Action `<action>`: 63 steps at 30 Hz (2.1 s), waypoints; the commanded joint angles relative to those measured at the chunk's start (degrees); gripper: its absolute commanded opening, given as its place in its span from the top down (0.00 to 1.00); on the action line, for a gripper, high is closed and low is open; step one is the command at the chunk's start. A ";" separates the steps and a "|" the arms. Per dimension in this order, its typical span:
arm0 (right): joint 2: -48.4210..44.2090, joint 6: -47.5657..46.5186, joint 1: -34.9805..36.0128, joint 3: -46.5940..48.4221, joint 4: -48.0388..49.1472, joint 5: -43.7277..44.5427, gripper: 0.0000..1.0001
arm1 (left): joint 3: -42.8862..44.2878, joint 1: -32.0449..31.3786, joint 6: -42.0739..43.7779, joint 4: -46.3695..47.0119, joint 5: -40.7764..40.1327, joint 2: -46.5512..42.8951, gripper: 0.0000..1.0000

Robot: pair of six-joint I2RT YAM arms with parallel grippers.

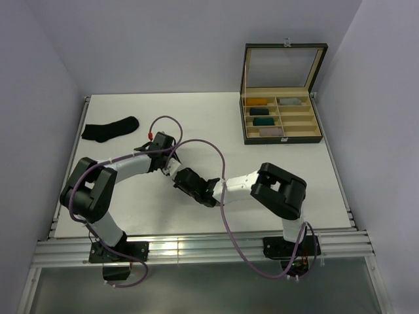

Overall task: Roll the socks
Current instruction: Pick up the sock at the center of the board, then place the sock in the storage box.

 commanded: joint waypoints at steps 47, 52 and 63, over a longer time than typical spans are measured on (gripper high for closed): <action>-9.84 44.45 -56.31 30.89 -49.18 6.45 1.00 | -4.41 29.84 18.45 -15.76 -10.36 -45.84 0.00; -1.14 45.59 -61.96 39.09 -50.59 1.78 1.00 | -5.21 29.74 19.24 -15.59 -12.38 -46.19 0.01; 12.49 51.91 -69.17 53.68 -51.64 -5.60 1.00 | -5.21 30.62 19.15 -15.24 -17.30 -44.62 0.01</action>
